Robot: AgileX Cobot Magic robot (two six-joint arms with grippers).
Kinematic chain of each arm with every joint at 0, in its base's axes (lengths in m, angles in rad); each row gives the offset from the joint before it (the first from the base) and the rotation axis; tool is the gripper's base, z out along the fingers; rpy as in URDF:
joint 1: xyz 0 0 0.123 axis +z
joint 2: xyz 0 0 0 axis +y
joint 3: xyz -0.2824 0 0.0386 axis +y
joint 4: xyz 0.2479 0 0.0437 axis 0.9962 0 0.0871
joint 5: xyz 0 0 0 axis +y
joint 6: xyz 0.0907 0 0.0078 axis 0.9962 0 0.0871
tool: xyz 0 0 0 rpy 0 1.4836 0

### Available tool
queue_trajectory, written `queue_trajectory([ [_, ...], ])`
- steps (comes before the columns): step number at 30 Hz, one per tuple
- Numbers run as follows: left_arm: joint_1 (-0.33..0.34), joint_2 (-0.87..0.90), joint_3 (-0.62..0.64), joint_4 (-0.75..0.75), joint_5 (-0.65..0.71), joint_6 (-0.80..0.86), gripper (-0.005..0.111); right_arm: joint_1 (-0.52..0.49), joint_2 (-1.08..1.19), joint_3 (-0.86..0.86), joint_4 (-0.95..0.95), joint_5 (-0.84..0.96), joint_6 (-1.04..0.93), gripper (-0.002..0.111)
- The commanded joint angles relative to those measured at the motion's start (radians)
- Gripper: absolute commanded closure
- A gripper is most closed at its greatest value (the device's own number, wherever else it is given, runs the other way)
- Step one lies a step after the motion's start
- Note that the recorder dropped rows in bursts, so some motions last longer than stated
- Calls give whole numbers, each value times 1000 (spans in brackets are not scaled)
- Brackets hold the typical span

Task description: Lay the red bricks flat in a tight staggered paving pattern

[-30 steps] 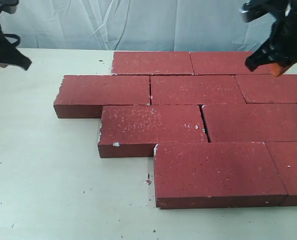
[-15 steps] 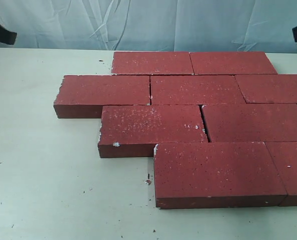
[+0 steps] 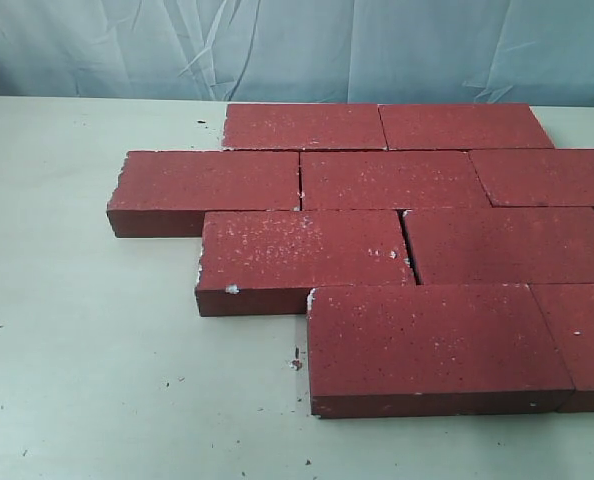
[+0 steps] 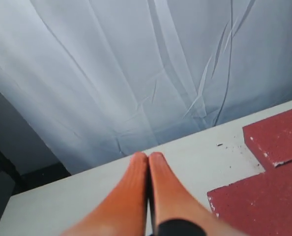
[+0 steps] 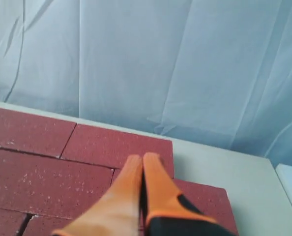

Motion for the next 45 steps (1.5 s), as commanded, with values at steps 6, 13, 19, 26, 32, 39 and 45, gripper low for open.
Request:
queue_trajectory([
  [6,-1,-328,219,-39,-67,-10,107,-4,-230,140,-4,-157,-5,109],
  [13,-1,-534,263,-158,36,-11,107,-4,-317,148,-2,-154,-5,109],
  [19,-1,-633,263,-158,65,-11,107,-4,-332,148,-2,-154,-5,109],
  [26,-1,-664,263,-158,61,-11,107,-4,-332,148,-2,-154,-3,109],
  [32,-1,-663,263,-152,61,-11,107,-4,-332,148,-2,-159,-3,109],
  [39,-1,-663,267,-166,63,-4,107,-4,-332,148,-2,-159,-3,109],
  [45,1,-763,338,-312,71,206,107,-4,-332,148,-2,-157,-3,109],
])
